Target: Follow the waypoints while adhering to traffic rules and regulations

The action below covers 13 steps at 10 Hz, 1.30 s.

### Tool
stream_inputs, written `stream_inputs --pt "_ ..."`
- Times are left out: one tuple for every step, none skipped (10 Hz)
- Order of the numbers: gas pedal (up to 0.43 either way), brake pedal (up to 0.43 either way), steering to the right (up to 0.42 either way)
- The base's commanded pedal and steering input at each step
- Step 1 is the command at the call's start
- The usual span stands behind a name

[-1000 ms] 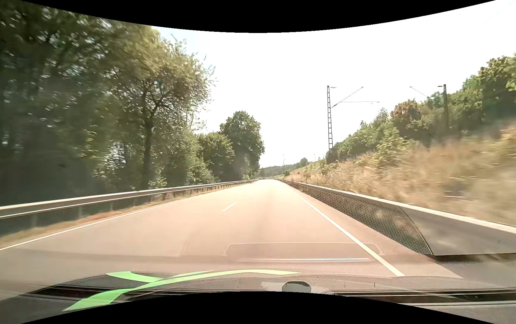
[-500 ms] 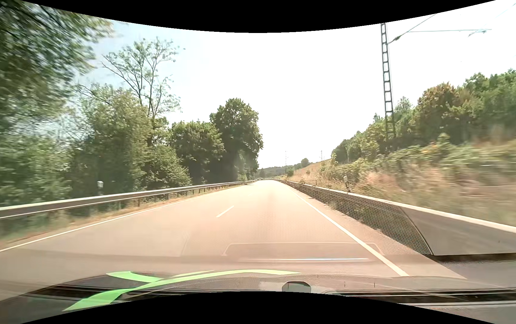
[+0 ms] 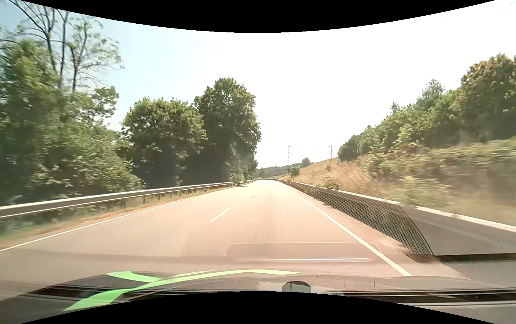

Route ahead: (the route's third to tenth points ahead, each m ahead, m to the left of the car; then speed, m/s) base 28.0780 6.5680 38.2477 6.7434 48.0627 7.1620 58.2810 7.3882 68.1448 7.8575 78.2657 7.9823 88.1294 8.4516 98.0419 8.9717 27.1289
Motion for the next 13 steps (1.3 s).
stream_inputs --pt "0.24 0.0 -0.003" --pt "0.24 0.0 -0.003" --pt "0.228 0.0 -0.003" --pt "0.228 0.0 -0.003" --pt "0.228 0.0 -0.003" --pt "0.228 0.0 -0.003" --pt "0.24 0.0 -0.003" --pt "0.248 0.0 -0.003" --pt "0.248 0.0 -0.003" --pt "0.248 0.0 -0.003" --pt "0.248 0.0 -0.003" --pt "0.24 0.0 -0.003" --pt "0.24 0.0 -0.003"
